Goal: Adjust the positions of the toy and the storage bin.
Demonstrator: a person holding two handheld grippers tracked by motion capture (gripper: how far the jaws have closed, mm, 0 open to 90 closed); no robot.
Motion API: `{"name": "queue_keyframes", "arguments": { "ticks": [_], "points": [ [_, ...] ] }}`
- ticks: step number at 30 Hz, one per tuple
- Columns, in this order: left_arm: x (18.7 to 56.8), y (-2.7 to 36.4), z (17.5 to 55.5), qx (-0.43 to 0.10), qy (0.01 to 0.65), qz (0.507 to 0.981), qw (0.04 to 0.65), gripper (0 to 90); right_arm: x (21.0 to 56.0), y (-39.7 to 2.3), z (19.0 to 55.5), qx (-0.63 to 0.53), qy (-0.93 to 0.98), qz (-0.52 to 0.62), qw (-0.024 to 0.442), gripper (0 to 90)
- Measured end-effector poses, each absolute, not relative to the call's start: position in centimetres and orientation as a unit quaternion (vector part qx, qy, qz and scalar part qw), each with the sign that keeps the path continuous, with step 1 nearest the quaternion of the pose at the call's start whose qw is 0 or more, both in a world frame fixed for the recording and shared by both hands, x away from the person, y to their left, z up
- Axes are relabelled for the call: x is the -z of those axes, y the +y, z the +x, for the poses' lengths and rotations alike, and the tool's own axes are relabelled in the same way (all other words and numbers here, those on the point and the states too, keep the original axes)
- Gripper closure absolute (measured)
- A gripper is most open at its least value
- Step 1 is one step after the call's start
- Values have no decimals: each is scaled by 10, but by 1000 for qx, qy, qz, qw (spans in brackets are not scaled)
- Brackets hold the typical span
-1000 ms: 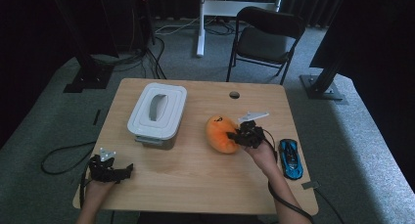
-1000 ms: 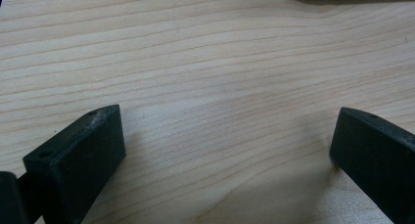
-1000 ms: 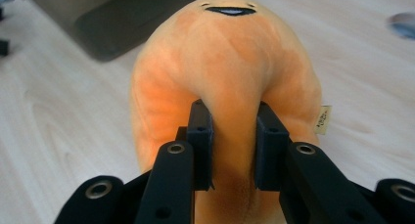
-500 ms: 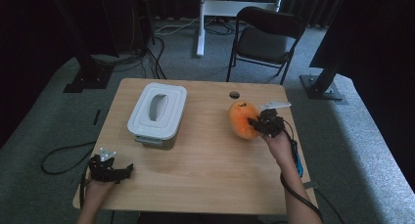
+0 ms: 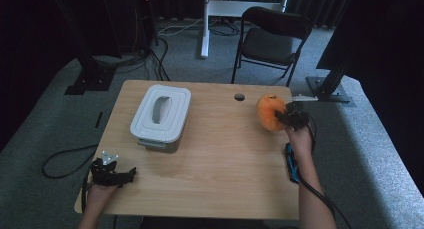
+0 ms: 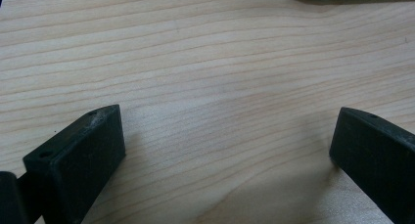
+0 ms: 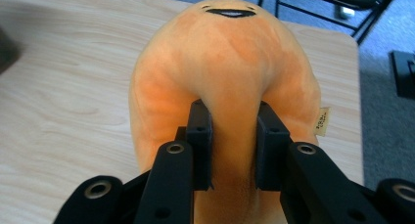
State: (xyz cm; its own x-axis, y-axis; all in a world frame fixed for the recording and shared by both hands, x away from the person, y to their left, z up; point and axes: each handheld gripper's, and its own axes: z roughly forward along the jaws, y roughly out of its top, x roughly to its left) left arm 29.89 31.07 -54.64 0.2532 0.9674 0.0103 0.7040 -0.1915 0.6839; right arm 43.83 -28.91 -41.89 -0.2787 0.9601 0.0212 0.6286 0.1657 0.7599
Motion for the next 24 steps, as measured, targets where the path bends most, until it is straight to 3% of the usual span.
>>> {"name": "queue_keyframes", "arguments": {
  "ticks": [5,17,23,24],
  "points": [
    [546,311,299,-229,567,737,288,3,428,-301,447,-318,716,566,256,731],
    [546,311,299,-229,567,737,288,3,468,-316,449,-303,706,598,229,711],
    [546,311,299,-228,567,737,288,3,465,-318,446,-302,709,597,222,568],
    [546,311,299,-229,567,737,288,3,464,-319,444,-303,710,596,221,509]
  ]
}}
